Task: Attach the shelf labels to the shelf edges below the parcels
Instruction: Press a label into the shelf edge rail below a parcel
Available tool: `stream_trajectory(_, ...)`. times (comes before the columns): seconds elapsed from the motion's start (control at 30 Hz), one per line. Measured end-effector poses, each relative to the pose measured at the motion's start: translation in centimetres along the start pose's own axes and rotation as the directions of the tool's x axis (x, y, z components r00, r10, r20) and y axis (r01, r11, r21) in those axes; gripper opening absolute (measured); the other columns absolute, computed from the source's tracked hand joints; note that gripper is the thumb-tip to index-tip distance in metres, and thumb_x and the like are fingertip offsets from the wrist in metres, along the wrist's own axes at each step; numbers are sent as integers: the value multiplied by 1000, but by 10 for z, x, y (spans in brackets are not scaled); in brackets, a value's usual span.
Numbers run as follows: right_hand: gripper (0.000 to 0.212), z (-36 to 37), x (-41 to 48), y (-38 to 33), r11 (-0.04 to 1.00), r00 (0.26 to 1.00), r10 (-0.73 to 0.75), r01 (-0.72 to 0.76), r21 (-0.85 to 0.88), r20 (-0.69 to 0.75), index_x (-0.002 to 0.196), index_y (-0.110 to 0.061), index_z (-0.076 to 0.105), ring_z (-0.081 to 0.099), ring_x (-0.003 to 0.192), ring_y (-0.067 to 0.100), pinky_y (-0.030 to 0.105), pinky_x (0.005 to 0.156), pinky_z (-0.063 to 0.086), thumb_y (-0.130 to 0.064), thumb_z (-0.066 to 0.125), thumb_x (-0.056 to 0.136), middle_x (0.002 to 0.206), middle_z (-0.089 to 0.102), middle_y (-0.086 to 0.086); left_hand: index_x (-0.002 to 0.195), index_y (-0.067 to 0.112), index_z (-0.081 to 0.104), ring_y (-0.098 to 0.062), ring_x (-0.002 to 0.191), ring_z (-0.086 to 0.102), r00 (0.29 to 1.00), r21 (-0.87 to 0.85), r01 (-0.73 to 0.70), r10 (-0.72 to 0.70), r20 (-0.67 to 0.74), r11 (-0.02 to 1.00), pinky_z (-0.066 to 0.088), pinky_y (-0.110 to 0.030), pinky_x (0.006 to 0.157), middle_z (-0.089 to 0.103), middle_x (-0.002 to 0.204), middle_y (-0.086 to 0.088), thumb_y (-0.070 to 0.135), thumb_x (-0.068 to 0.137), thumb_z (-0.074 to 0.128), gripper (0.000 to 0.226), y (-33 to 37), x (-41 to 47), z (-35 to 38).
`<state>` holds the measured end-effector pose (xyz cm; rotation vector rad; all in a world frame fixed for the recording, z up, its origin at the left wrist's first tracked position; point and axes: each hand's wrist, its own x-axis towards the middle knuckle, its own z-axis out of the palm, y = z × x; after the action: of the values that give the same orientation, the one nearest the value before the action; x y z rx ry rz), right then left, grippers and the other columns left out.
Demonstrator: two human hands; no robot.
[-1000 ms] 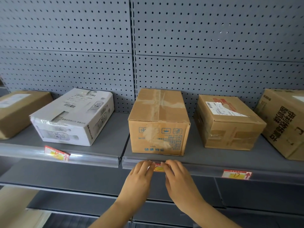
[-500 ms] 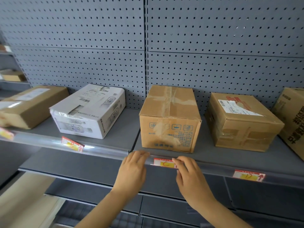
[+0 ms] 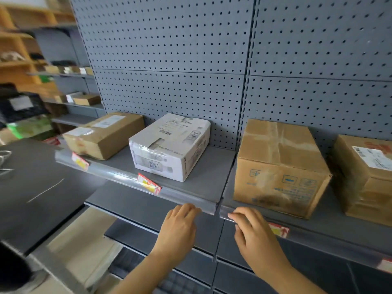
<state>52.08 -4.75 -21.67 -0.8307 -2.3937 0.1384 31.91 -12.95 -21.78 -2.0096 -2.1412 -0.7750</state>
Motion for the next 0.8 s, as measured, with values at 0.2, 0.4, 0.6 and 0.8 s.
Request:
stream_trajectory(0.2,31,49,45,-53,999,1000,18,-18,38,1,107,-14,64,52,99,15,28,87,39,1,65,79,106,57,-1,107,16,63,-22,93,55,999,-18,-14,14,-29,1000,39,-27,83,61,104,-1,11,76,40,39,-80,11,-30)
stream_trajectory(0.4,32,103,92,-111,991,991,131,-130,39,-21,105,-15,66,48,98,8,24,87,40,1,67,77,104,58,-4,107,16,63,-24,89,56,988,-70,-153,151,-32,986,46,-34,76,62,102,-2,-3,67,59,45,-172,33,-53)
stream_trajectory(0.6,34,125,126,-157,965,965,260,-260,-2,-28,112,-17,63,49,105,9,27,89,45,-4,66,81,112,56,-5,108,13,62,-28,89,58,951,-4,-309,309,9,951,48,-34,75,61,107,-8,0,53,74,58,-212,52,-63)
stream_trajectory(0.8,38,132,135,-163,961,960,277,-276,-19,40,120,-20,56,43,113,9,24,94,41,-8,62,84,120,49,-7,104,7,62,-30,93,49,946,-37,-318,319,55,948,51,-37,71,57,107,-12,-7,56,67,50,-216,57,-56)
